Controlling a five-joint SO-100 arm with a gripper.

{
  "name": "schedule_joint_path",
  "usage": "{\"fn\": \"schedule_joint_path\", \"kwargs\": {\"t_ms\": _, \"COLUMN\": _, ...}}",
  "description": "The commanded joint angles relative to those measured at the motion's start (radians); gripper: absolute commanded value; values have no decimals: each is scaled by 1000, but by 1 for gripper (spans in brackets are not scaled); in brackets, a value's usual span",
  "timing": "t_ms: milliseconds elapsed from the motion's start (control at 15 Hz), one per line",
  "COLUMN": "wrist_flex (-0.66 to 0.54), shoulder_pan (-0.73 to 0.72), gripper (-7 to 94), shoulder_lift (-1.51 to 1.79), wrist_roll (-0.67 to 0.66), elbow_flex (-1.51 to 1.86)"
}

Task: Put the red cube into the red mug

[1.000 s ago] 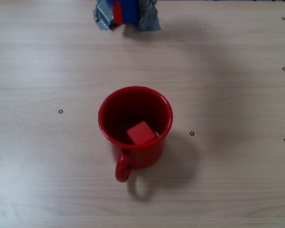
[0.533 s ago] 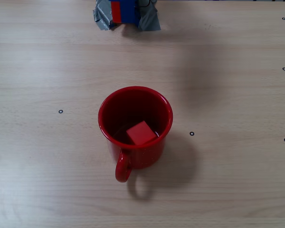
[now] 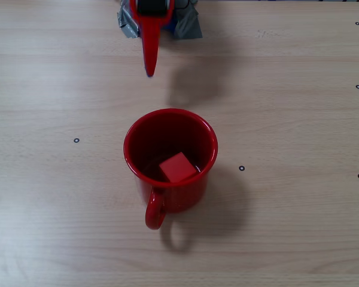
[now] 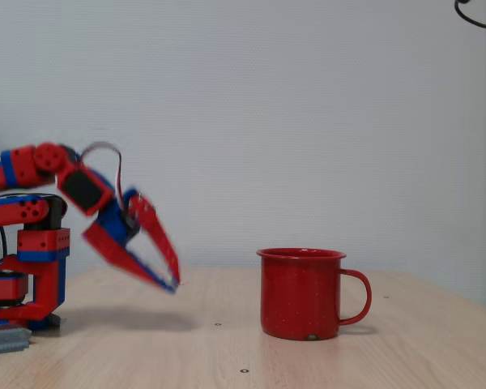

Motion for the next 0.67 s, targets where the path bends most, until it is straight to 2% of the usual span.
{"fn": "schedule_joint_path", "kwargs": {"t_ms": 0, "wrist_flex": 61, "shoulder_pan": -29, "gripper": 0, "shoulder_lift": 107, "wrist_roll": -32, "elbow_flex": 28}}
{"fn": "schedule_joint_path", "kwargs": {"t_ms": 267, "wrist_flex": 89, "shoulder_pan": -28, "gripper": 0, "shoulder_lift": 107, "wrist_roll": -63, "elbow_flex": 72}}
{"fn": "schedule_joint_path", "kwargs": {"t_ms": 467, "wrist_flex": 153, "shoulder_pan": -28, "gripper": 0, "shoulder_lift": 107, "wrist_roll": -9, "elbow_flex": 55}}
{"fn": "schedule_joint_path", "kwargs": {"t_ms": 600, "wrist_flex": 153, "shoulder_pan": -29, "gripper": 0, "shoulder_lift": 107, "wrist_roll": -21, "elbow_flex": 55}}
